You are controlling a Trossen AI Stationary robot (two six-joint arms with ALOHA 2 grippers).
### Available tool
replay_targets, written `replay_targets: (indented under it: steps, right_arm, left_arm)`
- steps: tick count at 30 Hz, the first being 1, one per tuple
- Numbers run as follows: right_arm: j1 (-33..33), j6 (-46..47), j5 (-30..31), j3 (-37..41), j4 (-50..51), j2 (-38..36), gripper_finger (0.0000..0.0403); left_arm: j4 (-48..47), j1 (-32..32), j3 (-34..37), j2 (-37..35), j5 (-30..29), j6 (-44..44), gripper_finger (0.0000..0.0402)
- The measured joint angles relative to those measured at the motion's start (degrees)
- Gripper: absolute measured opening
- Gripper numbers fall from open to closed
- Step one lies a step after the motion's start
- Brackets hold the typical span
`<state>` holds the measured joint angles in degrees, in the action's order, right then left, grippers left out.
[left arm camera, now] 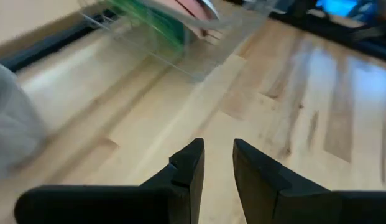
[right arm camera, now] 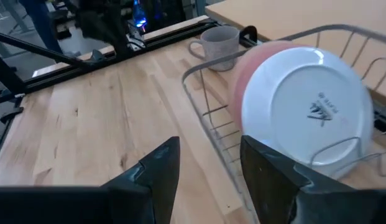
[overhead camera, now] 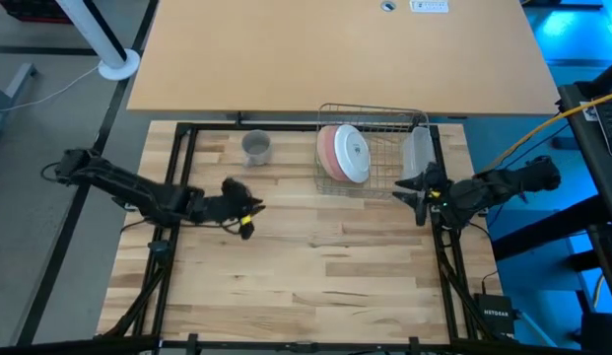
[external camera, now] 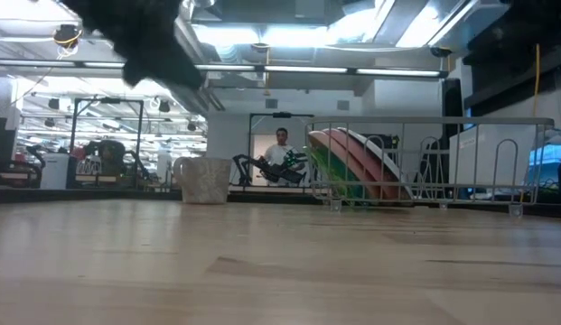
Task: Sort dishes
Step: Return to Home Position
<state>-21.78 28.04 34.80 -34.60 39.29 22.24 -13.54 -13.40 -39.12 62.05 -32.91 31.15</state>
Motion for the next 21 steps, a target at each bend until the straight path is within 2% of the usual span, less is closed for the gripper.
replay_targets:
  steps: [4,8,14,17,21]
  right_arm:
    - [0.0,0.0,0.0,4.8,-4.8,0.0,0.0172]
    - [0.0,0.1,-1.8,9.7,-10.5,0.0,0.0172]
    - [0.0,0.1,-4.4,15.0,-18.2,0.0,0.0172]
    - [0.0,0.0,-4.2,16.0,-19.5,0.0,0.0172]
    - [0.0,0.1,-3.5,16.0,-20.0,0.0,0.0172]
  left_arm:
    - [16.2,-2.9,10.5,-0.6,-0.7,-2.8,0.0076]
    - [26.4,-3.2,18.2,-0.2,-0.8,-6.0,0.0076]
    - [38.1,-1.7,24.8,-0.2,-0.8,-15.7,0.0076]
    - [46.9,1.4,26.6,-0.2,-0.4,-24.0,0.0076]
    - [56.1,7.9,28.2,-1.7,7.8,-32.5,0.0076]
